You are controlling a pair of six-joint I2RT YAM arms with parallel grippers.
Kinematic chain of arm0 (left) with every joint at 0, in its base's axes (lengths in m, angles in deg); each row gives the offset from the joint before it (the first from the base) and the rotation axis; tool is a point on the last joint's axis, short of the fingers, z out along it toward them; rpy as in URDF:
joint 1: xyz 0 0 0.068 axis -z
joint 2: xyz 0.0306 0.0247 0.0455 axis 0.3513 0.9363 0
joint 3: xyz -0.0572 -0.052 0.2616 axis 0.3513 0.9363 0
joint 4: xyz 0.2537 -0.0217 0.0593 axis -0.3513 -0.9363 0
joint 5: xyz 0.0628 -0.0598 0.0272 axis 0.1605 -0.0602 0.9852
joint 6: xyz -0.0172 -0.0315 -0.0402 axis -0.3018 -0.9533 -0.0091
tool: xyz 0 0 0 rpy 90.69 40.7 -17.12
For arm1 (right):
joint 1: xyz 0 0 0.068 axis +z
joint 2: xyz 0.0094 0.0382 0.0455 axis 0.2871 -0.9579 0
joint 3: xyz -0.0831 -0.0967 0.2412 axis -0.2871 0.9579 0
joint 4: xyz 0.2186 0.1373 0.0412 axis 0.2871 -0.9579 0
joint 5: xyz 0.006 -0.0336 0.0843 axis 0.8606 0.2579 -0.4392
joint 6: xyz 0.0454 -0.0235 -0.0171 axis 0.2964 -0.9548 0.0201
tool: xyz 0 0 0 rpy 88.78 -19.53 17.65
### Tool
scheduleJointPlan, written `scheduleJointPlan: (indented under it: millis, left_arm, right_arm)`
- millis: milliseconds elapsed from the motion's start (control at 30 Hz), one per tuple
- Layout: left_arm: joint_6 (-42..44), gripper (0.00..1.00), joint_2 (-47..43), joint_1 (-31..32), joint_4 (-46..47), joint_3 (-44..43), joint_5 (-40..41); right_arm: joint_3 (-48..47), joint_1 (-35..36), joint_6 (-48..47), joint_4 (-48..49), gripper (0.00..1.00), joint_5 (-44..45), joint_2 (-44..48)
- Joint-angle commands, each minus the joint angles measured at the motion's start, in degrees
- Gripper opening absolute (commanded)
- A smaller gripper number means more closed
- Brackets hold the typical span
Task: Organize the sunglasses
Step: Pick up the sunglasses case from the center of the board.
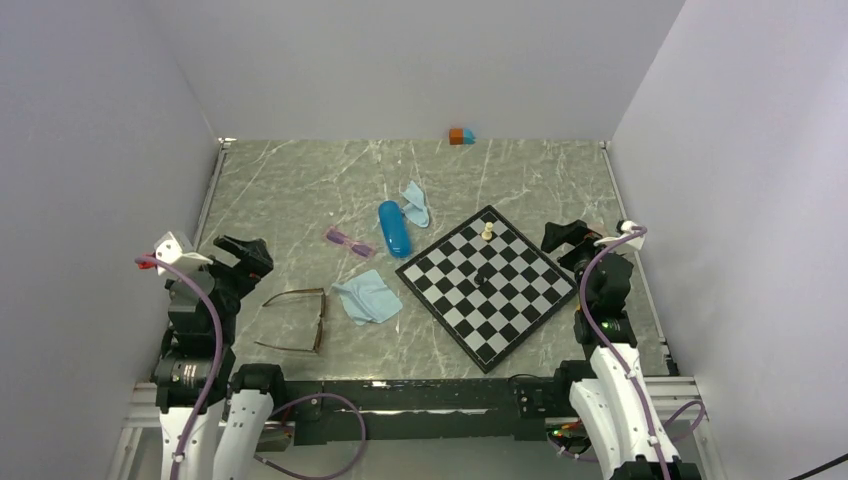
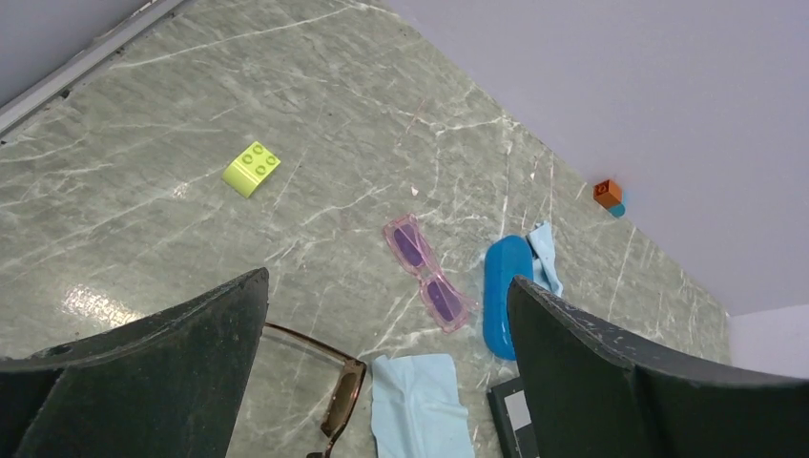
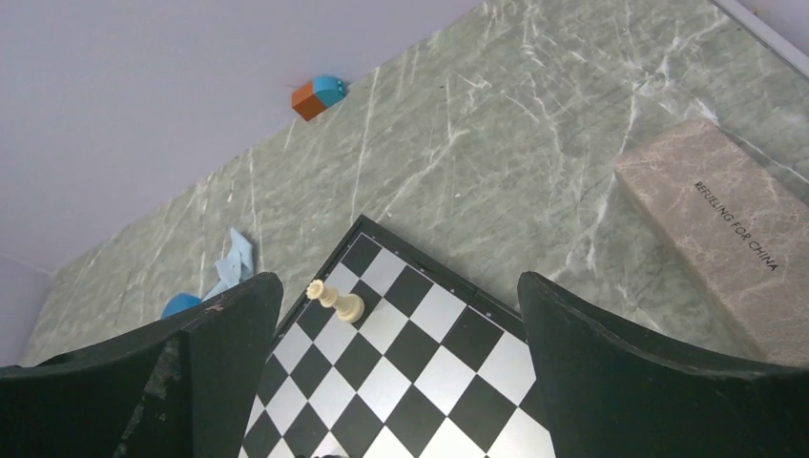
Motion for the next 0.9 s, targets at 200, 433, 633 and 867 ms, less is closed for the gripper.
scheduleJointPlan:
  millis: [200,433,633,867]
  left_arm:
    - [-2.8,0.99,-0.1,-0.2,2.1,0.2,-3.0]
    - [-0.3,0.99,3.7,-0.2,11.8,5.9,-14.0]
    - [0.3,0.99,9.3,-0.2,13.8,5.8,-14.8]
    - [1.0,0.99,12.6,-0.3,13.8,8.0,-16.9]
  right_arm:
    - [-3.7,-0.1,-1.5,3.9,1.0,-11.4,-3.8]
    - [-9.5,0.2,-0.5,1.9,1.0,-22.6,-13.3]
    - [-23.1,21.8,-8.6,-3.6,1.0,-8.7,-30.1]
    - [-46.9,40.6,-11.4,-11.6,1.0,7.2,-59.9]
